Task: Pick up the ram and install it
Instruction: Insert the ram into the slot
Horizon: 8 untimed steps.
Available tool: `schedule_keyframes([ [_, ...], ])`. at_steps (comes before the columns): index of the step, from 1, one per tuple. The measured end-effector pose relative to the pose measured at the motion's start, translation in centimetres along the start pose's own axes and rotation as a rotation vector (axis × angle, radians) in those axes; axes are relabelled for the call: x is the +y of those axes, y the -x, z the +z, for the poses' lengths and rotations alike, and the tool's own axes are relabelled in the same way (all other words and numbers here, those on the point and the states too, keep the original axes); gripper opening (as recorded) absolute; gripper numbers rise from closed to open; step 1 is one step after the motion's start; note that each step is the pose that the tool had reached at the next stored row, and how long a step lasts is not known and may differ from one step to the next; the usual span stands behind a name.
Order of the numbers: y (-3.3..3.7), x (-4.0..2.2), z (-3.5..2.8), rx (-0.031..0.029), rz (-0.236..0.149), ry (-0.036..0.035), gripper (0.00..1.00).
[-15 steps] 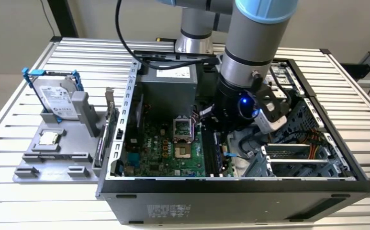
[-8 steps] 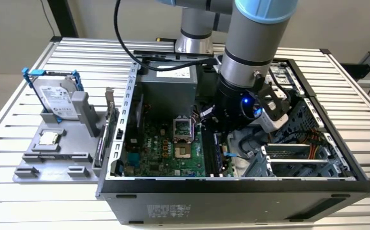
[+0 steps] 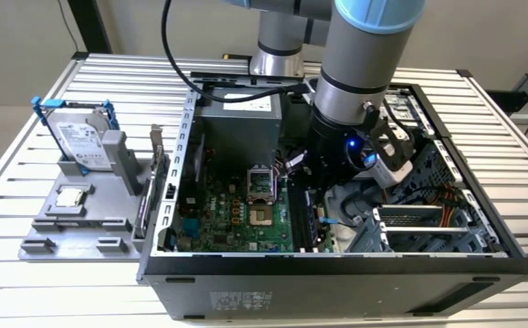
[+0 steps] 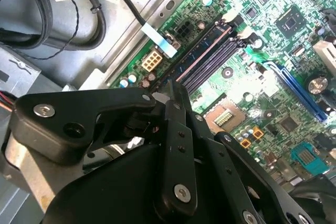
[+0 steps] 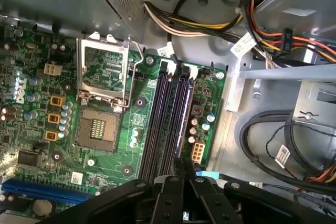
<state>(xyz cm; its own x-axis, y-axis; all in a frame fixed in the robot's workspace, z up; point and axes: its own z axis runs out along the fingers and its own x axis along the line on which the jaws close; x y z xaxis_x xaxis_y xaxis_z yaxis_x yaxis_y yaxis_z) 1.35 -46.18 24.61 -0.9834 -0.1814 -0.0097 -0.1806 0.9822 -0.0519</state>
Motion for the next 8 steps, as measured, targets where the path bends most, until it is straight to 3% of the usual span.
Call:
schedule_keyframes([
  [8,0.00,0.00,0.00,-0.0036,-0.070,0.0007,0.00],
])
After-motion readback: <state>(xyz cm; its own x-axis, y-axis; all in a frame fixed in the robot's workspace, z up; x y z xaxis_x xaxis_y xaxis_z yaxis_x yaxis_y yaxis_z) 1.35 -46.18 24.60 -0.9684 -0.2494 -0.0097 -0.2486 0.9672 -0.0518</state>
